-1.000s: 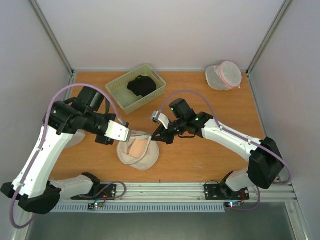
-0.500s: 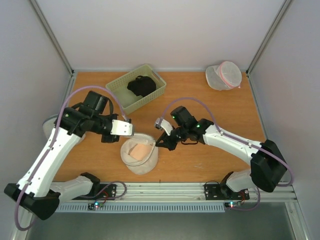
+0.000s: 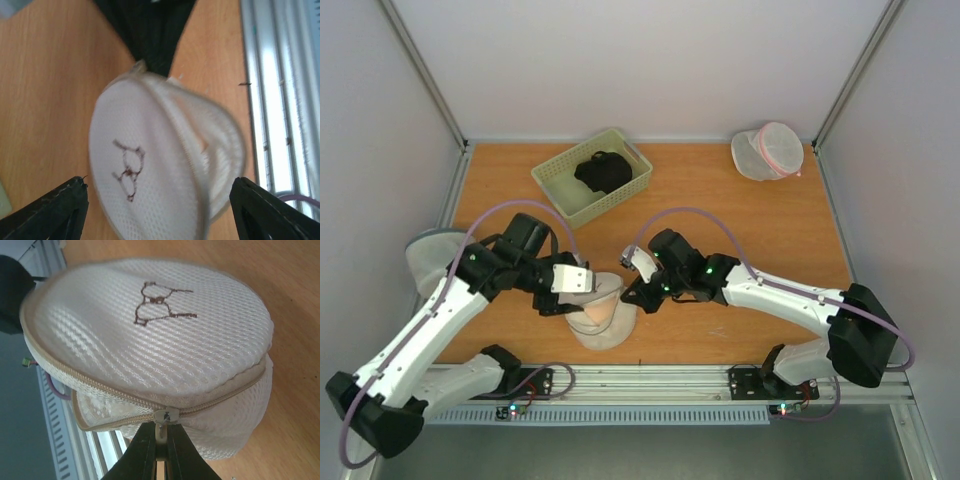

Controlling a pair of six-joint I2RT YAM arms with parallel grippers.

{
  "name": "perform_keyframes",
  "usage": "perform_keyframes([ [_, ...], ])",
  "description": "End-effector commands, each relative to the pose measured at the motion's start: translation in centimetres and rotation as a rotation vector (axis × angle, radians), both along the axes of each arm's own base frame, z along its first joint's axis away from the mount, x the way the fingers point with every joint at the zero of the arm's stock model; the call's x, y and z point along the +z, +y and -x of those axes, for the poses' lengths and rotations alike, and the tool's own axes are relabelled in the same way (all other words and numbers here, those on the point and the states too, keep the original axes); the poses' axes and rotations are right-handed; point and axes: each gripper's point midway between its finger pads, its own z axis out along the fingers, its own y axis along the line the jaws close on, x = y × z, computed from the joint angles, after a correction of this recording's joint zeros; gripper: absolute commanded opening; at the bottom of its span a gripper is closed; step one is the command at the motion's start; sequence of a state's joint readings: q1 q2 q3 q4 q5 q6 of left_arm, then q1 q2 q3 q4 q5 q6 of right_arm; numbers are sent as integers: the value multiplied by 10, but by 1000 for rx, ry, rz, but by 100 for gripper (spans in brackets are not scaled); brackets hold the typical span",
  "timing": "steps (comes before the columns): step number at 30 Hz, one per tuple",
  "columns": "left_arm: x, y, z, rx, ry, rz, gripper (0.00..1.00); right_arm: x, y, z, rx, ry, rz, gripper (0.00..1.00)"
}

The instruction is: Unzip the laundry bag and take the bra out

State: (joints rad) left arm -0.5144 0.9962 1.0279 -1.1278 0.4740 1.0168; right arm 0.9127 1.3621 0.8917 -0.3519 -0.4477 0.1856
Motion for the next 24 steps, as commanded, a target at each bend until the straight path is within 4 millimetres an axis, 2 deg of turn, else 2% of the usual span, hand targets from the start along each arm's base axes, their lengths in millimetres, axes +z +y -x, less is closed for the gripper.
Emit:
perform_keyframes([
  [1, 0, -13, 24, -3, 22, 65, 79, 17, 19, -15, -89, 35, -77, 1],
  [3, -6, -17, 26, 23, 15, 69, 79, 21, 23, -16, -102, 48, -96, 1],
  [5, -8, -22, 14, 91, -5, 76, 79, 23, 28, -12, -86, 50, -107, 1],
  [8, -6, -29, -6, 179, -41, 91, 71, 20, 30, -10, -76, 53, -92, 1],
  [12, -14, -32, -22, 217, -104, 66, 62, 22, 33, -3, -46, 50, -97, 1],
  [17, -32, -32, -17, 167, -119, 20, 55, 25, 33, 0, -16, 36, -90, 1],
  [20, -37, -32, -18, 141, -148, 2, 46, 25, 32, 0, -5, 28, -74, 1],
  [22, -39, -31, -18, 114, -165, -10, 32, 27, 32, 1, 6, 23, -72, 1],
  [24, -38, -31, -20, 103, -189, -13, 13, 30, 32, 2, 18, 16, -71, 1],
])
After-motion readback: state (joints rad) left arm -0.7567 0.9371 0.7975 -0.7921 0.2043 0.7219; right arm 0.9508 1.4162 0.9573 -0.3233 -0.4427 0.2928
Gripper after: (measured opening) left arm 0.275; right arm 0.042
